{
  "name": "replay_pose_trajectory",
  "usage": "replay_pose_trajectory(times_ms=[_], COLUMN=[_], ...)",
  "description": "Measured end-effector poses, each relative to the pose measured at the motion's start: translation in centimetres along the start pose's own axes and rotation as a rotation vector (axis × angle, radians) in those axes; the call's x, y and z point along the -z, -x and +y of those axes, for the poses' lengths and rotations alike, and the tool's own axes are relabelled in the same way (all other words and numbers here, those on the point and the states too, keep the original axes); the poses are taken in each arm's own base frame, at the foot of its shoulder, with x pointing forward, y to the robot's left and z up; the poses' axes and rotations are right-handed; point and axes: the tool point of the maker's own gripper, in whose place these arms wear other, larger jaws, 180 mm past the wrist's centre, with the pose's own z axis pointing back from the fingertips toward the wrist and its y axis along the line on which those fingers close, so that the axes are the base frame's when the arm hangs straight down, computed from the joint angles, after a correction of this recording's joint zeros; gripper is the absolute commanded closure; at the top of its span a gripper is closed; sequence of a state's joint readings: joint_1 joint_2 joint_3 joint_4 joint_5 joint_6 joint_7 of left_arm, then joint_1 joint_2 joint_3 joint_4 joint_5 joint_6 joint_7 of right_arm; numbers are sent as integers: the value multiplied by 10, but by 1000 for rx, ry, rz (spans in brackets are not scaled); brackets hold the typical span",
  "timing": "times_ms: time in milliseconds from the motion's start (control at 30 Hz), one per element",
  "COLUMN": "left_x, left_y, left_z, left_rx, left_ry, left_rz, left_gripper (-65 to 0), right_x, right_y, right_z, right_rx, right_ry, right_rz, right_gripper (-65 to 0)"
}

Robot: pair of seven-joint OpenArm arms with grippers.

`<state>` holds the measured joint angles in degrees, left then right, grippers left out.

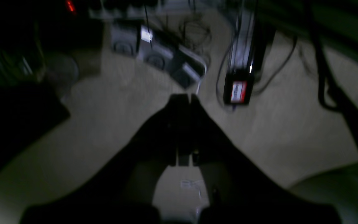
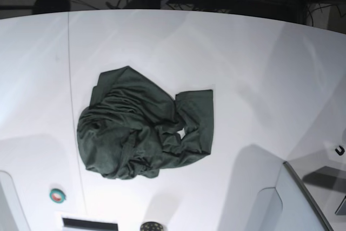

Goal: Layout the t-shirt on the table in an organized manner, then fold the t-shirt properly

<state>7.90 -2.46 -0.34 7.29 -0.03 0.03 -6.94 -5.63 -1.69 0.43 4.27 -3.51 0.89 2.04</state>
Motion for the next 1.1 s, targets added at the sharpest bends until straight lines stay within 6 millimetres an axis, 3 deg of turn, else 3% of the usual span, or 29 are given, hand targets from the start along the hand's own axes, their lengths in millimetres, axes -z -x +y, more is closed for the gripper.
replay_pose_trajectory(times_ms=[100, 167, 267, 333, 533, 633, 733, 833, 1000, 1100], left_x=[-1, -1, -4, -6, -15, -27, -41, -59, -90, -102], left_y=[4, 5, 17, 28, 30, 33, 36, 34, 5, -2], left_z=[5, 5, 4, 5, 24, 42, 48, 46, 48, 54], left_rx=[2, 2, 22, 25, 51, 71, 80, 106, 154, 172], left_ry=[-7, -7, -3, -4, -29, -53, -61, -49, -40, -45], left_rz=[4, -7, 9, 27, -43, -86, -133, -215, -375, -403], left_gripper=[0, 0, 0, 0, 0, 0, 0, 0, 0, 0], right_x=[0, 0, 0, 0, -1, -3, -10, -27, -93, -124], right_y=[2, 4, 19, 31, 40, 52, 56, 60, 15, 9], right_z=[-1, -1, 4, 5, -2, -2, -10, -27, -51, -64], right_rx=[0, 0, 0, -2, 0, 1, -3, -14, -20, -7], right_ry=[2, 2, -8, -10, 1, 6, 25, 65, 133, 175], right_rz=[15, 13, 39, 69, 73, 52, -5, -16, -227, -246], right_gripper=[-161, -198, -147, 0, -2, -2, -2, -2, -3, -3])
